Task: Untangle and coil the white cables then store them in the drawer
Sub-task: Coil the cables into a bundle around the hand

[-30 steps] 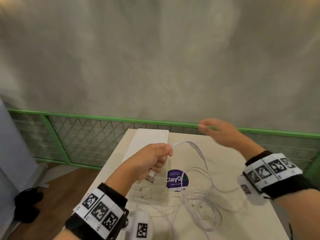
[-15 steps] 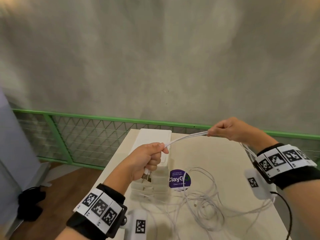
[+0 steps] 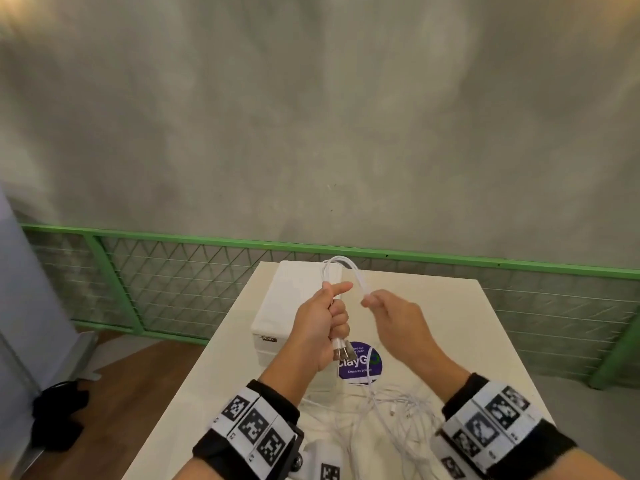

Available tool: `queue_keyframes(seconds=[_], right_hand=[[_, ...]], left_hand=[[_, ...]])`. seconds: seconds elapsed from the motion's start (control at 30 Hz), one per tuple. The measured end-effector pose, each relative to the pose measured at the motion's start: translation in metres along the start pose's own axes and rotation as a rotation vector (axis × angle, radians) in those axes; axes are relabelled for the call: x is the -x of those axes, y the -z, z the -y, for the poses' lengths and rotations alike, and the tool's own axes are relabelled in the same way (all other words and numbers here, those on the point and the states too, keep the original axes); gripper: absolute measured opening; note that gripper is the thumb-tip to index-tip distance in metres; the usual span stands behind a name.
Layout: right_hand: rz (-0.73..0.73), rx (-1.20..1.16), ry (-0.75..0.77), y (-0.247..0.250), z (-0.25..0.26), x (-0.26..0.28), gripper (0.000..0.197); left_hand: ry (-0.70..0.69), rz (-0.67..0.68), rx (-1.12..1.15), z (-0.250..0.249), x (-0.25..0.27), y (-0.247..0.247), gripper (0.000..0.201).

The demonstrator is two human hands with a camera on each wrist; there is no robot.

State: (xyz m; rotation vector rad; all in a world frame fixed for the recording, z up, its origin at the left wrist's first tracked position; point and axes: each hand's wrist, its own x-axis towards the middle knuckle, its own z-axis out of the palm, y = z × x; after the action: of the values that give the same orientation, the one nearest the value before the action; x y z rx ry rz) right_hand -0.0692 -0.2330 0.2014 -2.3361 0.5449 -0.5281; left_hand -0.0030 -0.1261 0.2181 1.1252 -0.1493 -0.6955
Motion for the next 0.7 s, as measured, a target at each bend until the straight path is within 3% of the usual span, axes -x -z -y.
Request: queue_keyframes(seconds=[0.17,0.33,0.47,0.57,0.7], right_hand=[[-0.011,-0.036,0.048,-0.017,0.013,0.011,0.027],[0.114,0.195,0.091,-0.022,0.023,0.012,0.04],[0.224,0.231,0.121,-0.019,0.027,0.011,0.041],[0.28,0.116,0.086,-0.019,0.029,0.013,0.051],[0.27,-0.142,-0.024,-0.012,0.032,0.013,0.057]], left_hand=[[0.048,-0.067,-0.101,0.008,0.003,-0.01,0.042],[0.092,-0.019,-0.24,0.011,0.0,-0.006,0.046],[0.076,-0.041,-0.305,0.009,-0.005,-0.001,0.047],[0.043,-0.11,-0.299,0.002,-0.008,0.0,0.046],[0.064,-0.177,-0.048,-0.01,-0.015,0.008,0.041]])
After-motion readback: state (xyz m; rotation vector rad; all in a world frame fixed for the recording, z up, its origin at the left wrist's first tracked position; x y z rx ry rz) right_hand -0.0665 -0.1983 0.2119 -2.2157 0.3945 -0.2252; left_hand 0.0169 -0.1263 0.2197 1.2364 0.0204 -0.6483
